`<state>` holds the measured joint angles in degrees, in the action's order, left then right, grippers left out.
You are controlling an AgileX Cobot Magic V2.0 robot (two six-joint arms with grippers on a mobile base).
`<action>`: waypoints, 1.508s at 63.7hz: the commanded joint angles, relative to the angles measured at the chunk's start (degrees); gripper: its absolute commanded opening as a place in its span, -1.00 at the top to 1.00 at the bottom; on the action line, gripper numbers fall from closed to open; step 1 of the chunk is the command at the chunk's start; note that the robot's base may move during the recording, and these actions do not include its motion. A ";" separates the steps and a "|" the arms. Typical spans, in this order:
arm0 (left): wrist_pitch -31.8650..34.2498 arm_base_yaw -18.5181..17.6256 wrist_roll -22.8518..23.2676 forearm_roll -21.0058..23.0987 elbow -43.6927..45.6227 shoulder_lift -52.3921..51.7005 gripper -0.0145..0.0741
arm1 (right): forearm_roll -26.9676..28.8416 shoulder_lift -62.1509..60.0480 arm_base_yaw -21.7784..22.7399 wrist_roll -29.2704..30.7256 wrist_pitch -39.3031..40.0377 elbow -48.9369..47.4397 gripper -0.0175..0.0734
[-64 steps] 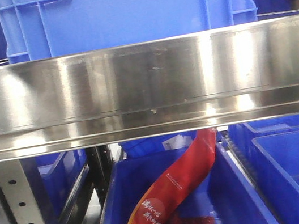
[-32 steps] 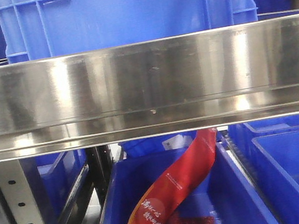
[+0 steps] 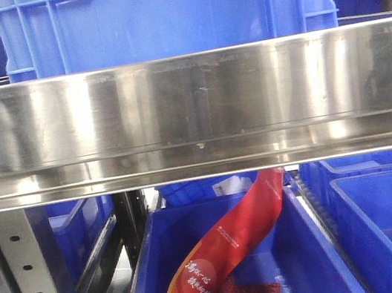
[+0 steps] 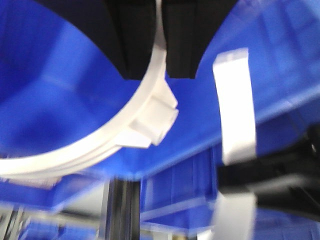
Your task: Grab PVC pipe and place in blue bin
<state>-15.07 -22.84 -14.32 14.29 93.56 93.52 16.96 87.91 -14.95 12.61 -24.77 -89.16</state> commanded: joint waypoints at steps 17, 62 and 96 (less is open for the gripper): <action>-1.06 -0.23 -0.03 0.17 1.08 -0.41 -0.11 | -0.06 0.26 -0.17 0.55 0.39 -1.07 -0.14; -12.04 -0.21 -0.03 0.04 0.87 -6.90 0.92 | -0.06 -5.40 0.55 -0.30 -0.60 -0.96 0.98; 8.32 -0.12 -0.03 0.61 -32.73 -36.86 0.92 | -3.16 -27.01 0.55 -0.20 25.22 30.09 0.98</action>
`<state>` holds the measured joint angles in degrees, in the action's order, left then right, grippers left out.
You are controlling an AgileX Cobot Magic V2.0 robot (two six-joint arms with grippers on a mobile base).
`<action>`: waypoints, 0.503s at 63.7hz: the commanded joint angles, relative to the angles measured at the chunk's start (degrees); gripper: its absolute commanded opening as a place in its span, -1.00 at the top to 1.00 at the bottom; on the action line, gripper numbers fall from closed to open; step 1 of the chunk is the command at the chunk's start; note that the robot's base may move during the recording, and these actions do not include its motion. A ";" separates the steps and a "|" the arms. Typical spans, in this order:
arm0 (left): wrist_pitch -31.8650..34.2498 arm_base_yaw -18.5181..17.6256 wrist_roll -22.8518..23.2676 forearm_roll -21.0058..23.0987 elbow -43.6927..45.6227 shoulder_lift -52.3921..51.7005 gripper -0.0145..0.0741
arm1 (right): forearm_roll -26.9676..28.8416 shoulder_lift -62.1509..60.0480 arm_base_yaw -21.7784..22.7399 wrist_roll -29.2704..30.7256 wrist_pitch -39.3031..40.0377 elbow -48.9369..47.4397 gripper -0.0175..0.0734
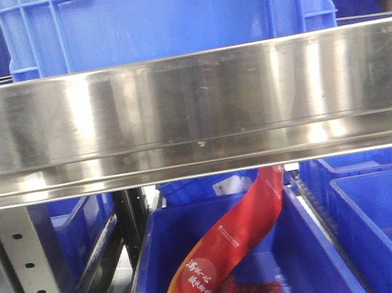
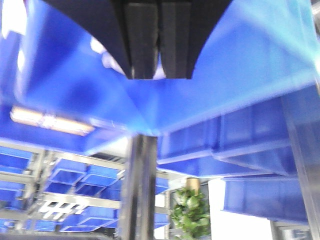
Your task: Grab PVC pipe and place in blue bin
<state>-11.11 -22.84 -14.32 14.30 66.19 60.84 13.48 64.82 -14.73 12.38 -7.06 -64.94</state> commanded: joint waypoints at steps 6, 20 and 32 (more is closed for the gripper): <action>9.67 -0.12 -0.03 1.71 -13.16 -8.98 0.92 | 0.31 -8.96 0.33 0.03 12.34 12.87 0.98; 20.08 -0.12 -0.03 5.54 -23.52 -16.58 0.92 | 0.31 -15.96 0.33 0.03 10.24 18.42 0.98; 19.21 -0.12 -0.03 5.54 -24.31 -19.30 0.92 | 0.31 -17.89 0.33 0.03 8.04 18.42 0.98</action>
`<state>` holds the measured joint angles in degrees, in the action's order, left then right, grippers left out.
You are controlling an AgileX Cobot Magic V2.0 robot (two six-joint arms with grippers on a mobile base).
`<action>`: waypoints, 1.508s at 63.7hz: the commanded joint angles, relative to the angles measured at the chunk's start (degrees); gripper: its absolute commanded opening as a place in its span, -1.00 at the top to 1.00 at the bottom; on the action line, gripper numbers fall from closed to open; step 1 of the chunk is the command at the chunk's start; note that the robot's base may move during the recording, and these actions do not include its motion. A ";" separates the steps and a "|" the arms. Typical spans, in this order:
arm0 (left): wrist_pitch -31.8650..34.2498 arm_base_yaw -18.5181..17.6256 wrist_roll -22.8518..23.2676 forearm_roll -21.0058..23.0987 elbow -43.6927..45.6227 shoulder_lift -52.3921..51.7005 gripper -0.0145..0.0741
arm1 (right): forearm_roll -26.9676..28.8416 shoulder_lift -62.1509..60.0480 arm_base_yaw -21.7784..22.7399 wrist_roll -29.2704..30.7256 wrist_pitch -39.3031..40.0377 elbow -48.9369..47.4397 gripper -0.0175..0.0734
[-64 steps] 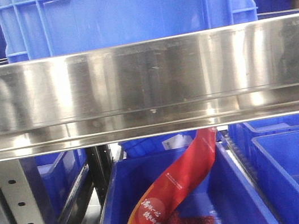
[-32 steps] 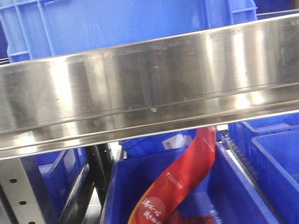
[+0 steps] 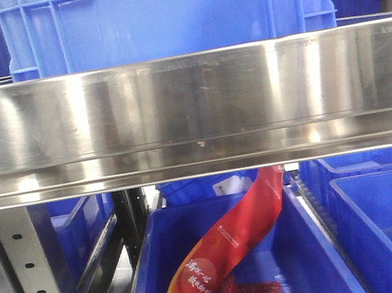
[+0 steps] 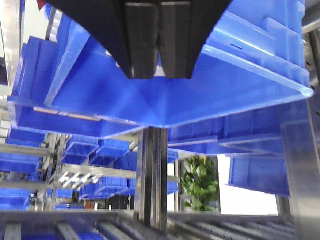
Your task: Grab PVC pipe and place in blue bin
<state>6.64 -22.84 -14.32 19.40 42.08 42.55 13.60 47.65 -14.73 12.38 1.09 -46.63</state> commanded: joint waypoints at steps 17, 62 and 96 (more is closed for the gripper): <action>1.93 -0.12 -0.03 0.44 -0.20 -1.00 0.92 | 0.19 -0.91 0.33 0.03 -0.65 0.11 0.98; 1.93 -0.12 -0.03 0.44 -0.20 -1.00 0.92 | 0.19 -10.97 7.81 0.03 -0.30 9.69 0.98; 1.93 -0.12 -0.03 0.44 -0.20 -1.00 0.92 | 0.19 -42.47 27.65 0.03 1.51 39.27 0.98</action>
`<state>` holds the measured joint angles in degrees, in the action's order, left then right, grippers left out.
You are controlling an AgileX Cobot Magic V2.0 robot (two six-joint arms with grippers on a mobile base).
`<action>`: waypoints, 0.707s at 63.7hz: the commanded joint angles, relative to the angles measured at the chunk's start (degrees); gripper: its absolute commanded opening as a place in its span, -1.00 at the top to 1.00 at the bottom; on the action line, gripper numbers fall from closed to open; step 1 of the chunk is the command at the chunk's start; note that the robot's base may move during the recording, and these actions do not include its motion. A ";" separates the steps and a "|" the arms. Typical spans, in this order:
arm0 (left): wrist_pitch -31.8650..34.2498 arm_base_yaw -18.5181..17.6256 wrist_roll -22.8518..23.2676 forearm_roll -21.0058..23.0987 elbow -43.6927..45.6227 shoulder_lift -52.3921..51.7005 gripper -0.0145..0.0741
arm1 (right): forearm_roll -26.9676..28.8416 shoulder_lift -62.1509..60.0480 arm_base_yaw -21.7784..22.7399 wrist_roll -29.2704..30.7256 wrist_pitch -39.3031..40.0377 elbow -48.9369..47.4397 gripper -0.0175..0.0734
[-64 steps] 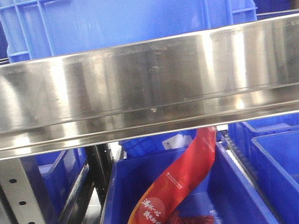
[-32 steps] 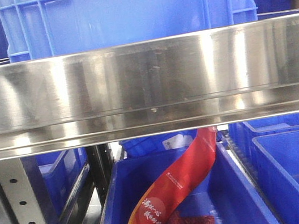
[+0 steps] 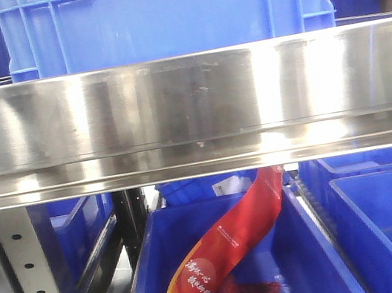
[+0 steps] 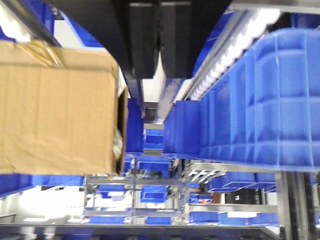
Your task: Grab PVC pipe and place in blue bin
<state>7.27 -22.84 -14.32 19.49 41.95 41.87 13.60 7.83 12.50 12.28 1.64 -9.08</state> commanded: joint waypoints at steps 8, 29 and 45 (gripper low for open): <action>1.30 -0.12 -0.03 0.34 -0.08 -0.33 0.92 | 0.19 -5.93 0.42 0.13 -3.43 2.32 0.98; 1.30 -0.12 -0.03 0.34 -0.08 -0.33 0.92 | -12.61 -7.83 0.42 -12.28 -2.37 5.51 0.98; 1.17 -0.12 -0.03 0.34 -0.08 -0.33 0.92 | -13.11 -7.83 0.42 -12.28 -0.20 9.08 0.98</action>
<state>7.60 -22.84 -14.32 19.60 41.95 41.87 1.24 0.21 12.50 0.52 0.77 -0.15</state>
